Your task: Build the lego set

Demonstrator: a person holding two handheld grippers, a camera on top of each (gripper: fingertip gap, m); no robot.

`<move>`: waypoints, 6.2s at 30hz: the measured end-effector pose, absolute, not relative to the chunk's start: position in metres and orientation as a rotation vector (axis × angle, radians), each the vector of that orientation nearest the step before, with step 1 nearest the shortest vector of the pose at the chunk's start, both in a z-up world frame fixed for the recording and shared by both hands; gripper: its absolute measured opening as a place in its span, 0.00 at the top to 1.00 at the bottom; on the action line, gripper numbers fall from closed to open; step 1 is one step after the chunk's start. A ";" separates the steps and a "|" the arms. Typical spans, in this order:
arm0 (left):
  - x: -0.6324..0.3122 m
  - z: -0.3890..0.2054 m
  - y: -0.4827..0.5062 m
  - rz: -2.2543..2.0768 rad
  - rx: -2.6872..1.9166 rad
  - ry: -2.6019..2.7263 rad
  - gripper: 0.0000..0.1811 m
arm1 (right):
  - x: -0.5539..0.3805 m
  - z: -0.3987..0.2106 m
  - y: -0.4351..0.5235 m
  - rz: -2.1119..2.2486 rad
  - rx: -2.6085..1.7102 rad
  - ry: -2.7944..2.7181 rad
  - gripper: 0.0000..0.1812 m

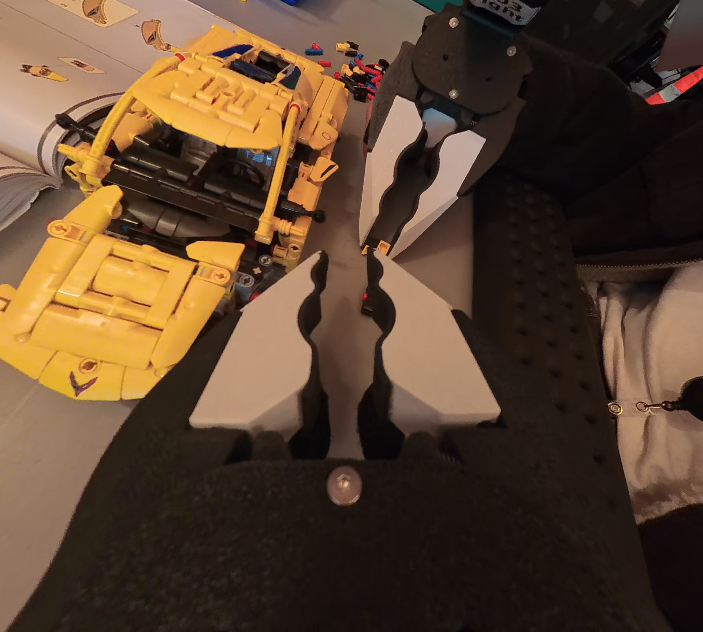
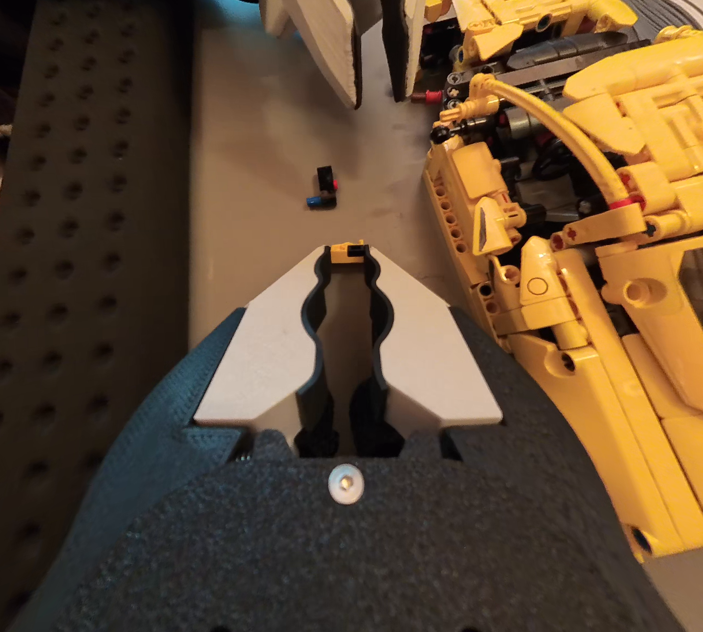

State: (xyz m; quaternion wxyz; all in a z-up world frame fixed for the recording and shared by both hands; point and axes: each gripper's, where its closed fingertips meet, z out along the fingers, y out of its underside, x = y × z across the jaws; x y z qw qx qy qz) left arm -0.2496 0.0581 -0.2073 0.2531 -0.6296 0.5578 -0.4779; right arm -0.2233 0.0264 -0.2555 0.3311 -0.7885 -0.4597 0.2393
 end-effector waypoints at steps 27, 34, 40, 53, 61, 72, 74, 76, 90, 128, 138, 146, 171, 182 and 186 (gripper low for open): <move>-0.249 -0.206 0.057 -1.305 -1.704 1.518 0.89 | -0.226 -0.255 0.024 0.644 -2.053 -1.216 0.91; -0.250 -0.204 0.062 -1.299 -1.707 1.488 0.89 | -0.232 -0.239 0.029 0.607 -1.970 -1.197 0.91; -0.250 -0.203 0.069 -1.291 -1.726 1.452 0.89 | -0.249 -0.244 0.030 0.559 -1.994 -1.236 0.88; -0.250 -0.201 0.070 -1.314 -1.729 1.435 0.89 | -0.260 -0.254 0.033 0.599 -2.088 -1.244 0.95; -0.254 -0.168 0.080 -1.519 -1.682 1.210 0.89 | -0.244 -0.176 0.072 0.094 -1.727 -0.994 0.96; -0.261 -0.098 0.065 -1.804 -1.323 1.006 0.89 | -0.262 -0.106 0.064 -0.196 -1.405 -0.715 0.96; -0.259 -0.101 0.063 -1.783 -1.328 1.034 0.91 | -0.264 -0.108 0.064 -0.161 -1.415 -0.722 0.96; -0.258 -0.104 0.061 -1.774 -1.342 1.051 0.92 | -0.261 -0.107 0.065 -0.173 -1.414 -0.706 0.96; -0.266 -0.103 0.053 -1.897 -1.336 1.103 0.96 | -0.270 -0.108 0.058 0.020 -1.422 -0.658 0.95; -0.256 -0.150 0.059 -1.642 -1.575 1.247 0.96 | -0.209 -0.252 0.008 0.336 -2.440 -0.500 0.86; -0.254 -0.156 0.057 -1.643 -1.606 1.260 0.96 | -0.220 -0.257 0.029 0.191 -2.409 -0.586 0.89; -0.252 -0.170 0.056 -1.623 -1.692 1.289 0.96 | -0.230 -0.248 0.028 -0.025 -2.206 -0.869 0.91; -0.256 -0.152 0.005 -1.799 -1.431 1.499 0.96 | -0.264 -0.163 0.009 1.166 -1.827 -0.618 0.97; -0.261 -0.163 0.069 -1.630 -1.638 1.239 0.82 | -0.252 -0.214 0.010 0.586 -2.196 -1.021 0.97; -0.263 -0.160 0.091 -1.567 -1.663 1.114 0.83 | -0.258 -0.229 0.003 0.470 -2.305 -1.211 0.97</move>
